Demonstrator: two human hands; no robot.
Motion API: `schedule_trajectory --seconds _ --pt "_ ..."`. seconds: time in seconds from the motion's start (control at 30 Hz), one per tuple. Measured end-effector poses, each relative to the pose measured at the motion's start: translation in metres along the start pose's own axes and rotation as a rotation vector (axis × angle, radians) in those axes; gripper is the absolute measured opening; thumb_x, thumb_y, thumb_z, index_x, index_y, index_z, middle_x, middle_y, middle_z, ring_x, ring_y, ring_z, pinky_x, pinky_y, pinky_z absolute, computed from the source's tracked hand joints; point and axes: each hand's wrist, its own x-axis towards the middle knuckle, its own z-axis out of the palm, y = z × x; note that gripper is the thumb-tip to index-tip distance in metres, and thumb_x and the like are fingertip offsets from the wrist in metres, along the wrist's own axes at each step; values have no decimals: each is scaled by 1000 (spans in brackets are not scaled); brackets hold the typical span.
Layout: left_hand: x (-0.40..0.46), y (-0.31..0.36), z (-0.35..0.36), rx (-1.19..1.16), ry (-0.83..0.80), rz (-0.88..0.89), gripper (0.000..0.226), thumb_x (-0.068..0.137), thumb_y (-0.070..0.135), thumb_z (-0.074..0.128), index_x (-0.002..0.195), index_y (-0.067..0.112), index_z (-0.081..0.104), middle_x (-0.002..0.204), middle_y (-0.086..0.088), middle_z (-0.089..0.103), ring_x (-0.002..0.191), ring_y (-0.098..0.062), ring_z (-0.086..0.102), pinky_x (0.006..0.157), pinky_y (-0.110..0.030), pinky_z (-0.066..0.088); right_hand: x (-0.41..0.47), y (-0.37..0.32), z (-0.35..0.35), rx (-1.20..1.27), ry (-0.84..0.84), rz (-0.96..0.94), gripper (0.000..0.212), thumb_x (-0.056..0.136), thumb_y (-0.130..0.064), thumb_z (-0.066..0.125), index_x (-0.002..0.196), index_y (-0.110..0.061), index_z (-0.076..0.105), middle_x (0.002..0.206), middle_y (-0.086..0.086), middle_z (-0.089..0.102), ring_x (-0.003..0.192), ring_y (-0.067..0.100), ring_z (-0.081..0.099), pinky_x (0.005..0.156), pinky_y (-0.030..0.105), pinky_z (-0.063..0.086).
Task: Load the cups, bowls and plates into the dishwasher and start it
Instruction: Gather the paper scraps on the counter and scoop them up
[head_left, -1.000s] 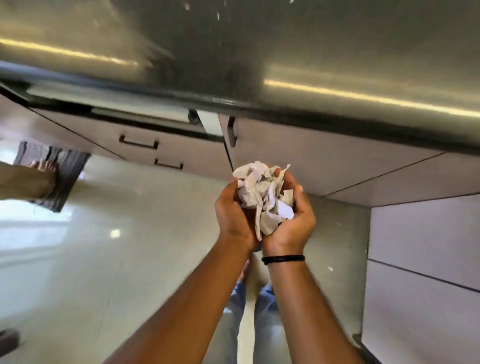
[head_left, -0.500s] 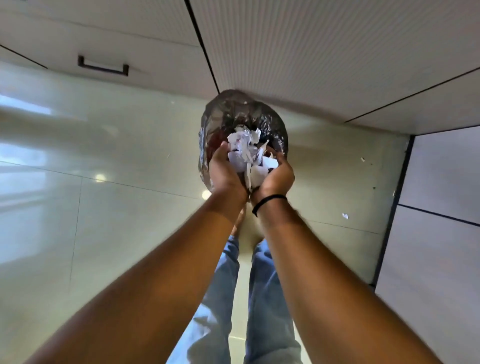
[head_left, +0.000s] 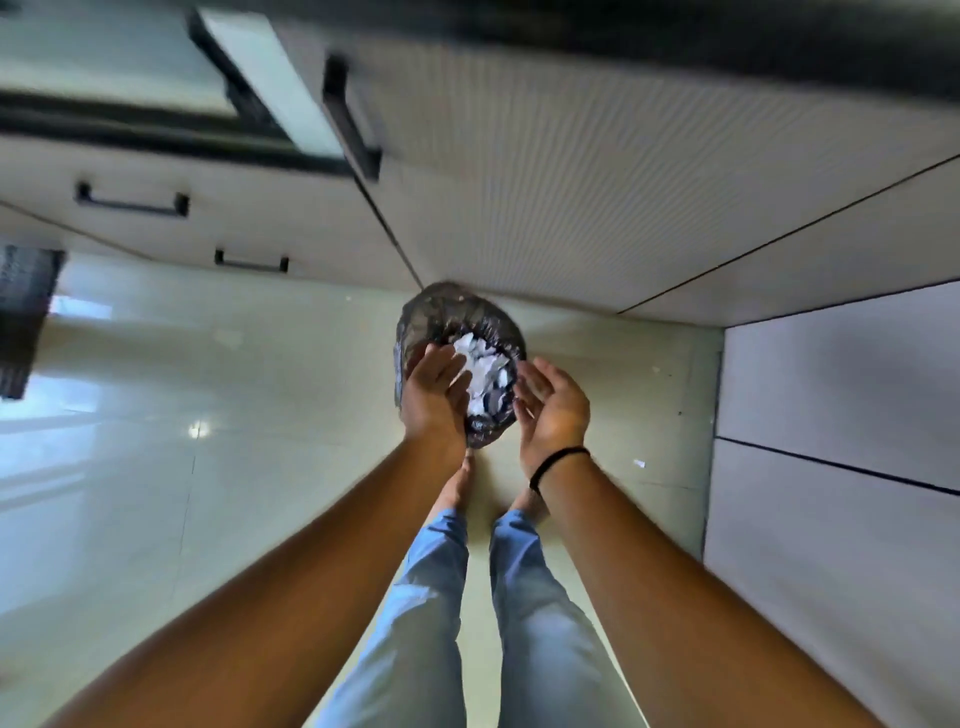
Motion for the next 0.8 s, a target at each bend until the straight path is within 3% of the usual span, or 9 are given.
schedule_trajectory --seconds 0.1,0.23,0.3,0.5,0.67,0.73,0.8 --pt "-90 27 34 8 -129 -42 39 102 30 49 132 7 61 131 -14 66 110 -30 63 89 -35 50 -82 -68 -4 29 -46 -95 17 99 -19 50 92 -13 65 90 8 72 82 22 63 77 32 48" --pt "-191 45 86 97 -369 3 36 106 34 43 120 7 61 130 -21 65 116 -36 64 103 -44 48 -166 -160 -12 11 -144 -297 23 102 -24 50 98 -8 66 88 12 72 73 23 67 66 31 53" --pt "-234 49 116 158 -479 17 38 106 33 42 125 5 60 130 -20 65 122 -35 62 102 -44 49 -204 -204 -24 29 -181 -419 22 100 -23 54 102 -5 66 89 15 72 73 24 67 64 29 52" --pt "-310 34 219 285 -722 79 41 104 35 45 126 4 61 122 -18 70 112 -33 68 103 -45 51 -264 -302 -98 185 -201 -662 39 102 -33 51 106 2 68 91 17 73 79 26 69 71 35 53" --pt "-347 -30 313 450 -872 61 34 104 31 49 120 5 62 119 -22 70 110 -37 69 96 -44 54 -266 -380 -196 308 -123 -795 40 103 -36 50 99 -2 71 86 16 74 77 26 69 72 36 54" --pt "-355 -64 349 636 -906 164 27 104 26 50 117 7 64 116 -19 71 105 -35 70 91 -42 55 -258 -407 -240 378 -32 -861 39 103 -36 50 96 -3 71 84 16 74 79 26 68 74 36 54" --pt "-356 -98 377 876 -921 436 16 102 18 56 113 12 65 112 -14 72 102 -31 69 89 -38 54 -251 -428 -281 469 96 -896 39 102 -36 51 93 -4 71 83 15 73 79 25 67 75 36 53"
